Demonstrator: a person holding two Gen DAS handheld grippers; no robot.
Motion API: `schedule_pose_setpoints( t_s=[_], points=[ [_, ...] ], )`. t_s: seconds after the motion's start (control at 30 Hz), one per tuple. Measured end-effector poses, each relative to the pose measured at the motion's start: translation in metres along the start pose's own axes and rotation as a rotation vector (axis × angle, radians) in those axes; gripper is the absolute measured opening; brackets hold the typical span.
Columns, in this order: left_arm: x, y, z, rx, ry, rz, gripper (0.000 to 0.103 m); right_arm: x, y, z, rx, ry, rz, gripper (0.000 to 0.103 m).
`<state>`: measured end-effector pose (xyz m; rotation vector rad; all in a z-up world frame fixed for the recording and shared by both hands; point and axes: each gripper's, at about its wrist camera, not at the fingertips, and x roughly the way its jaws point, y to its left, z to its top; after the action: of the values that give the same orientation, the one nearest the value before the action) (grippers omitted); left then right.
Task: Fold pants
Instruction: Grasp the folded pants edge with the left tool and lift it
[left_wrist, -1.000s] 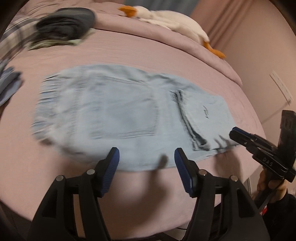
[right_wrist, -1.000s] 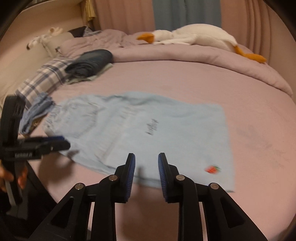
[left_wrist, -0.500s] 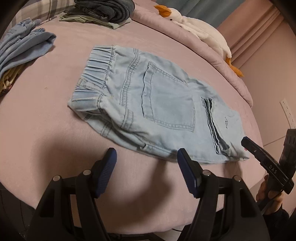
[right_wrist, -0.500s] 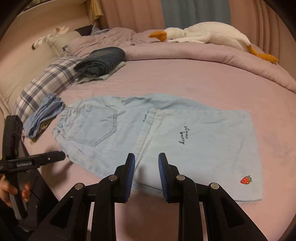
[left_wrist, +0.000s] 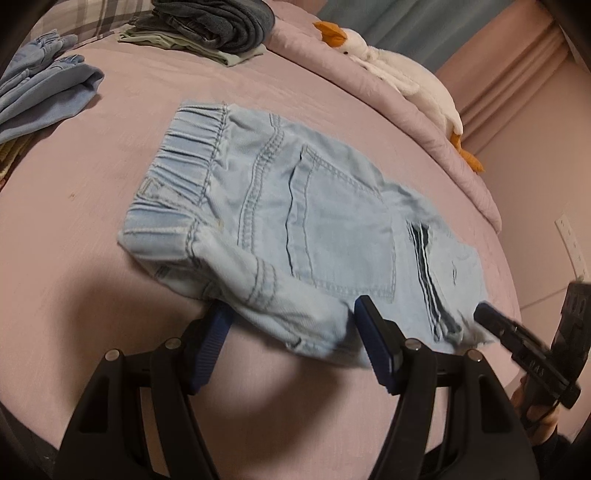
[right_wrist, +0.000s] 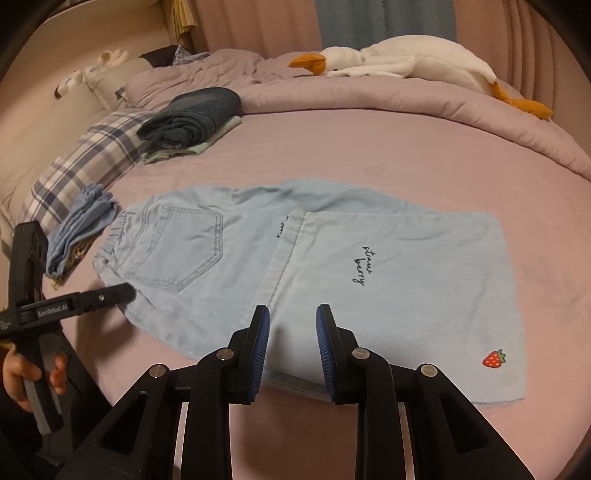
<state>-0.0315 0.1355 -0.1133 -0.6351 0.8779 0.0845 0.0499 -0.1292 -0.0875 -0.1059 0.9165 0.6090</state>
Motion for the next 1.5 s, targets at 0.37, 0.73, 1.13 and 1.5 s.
schedule_pose_setpoints(
  t_s=[0.37, 0.73, 1.13, 1.5],
  points=[
    [0.009, 0.017, 0.028, -0.203, -0.082, -0.105, 0.052, 0.012, 0.005, 0.003, -0.007, 0.028, -0.01, 0.026],
    [-0.015, -0.018, 0.031, 0.096, -0.188, 0.027, 0.028, 0.058, 0.033, 0.05, -0.06, 0.057, 0.06, 0.026],
    [-0.012, -0.022, 0.036, 0.202, -0.184, 0.062, 0.029, 0.14, 0.061, 0.095, -0.091, 0.221, -0.008, 0.026],
    [-0.006, -0.037, 0.035, 0.276, -0.154, 0.108, 0.028, 0.078, 0.087, 0.021, -0.243, 0.302, 0.051, 0.026]
  ],
)
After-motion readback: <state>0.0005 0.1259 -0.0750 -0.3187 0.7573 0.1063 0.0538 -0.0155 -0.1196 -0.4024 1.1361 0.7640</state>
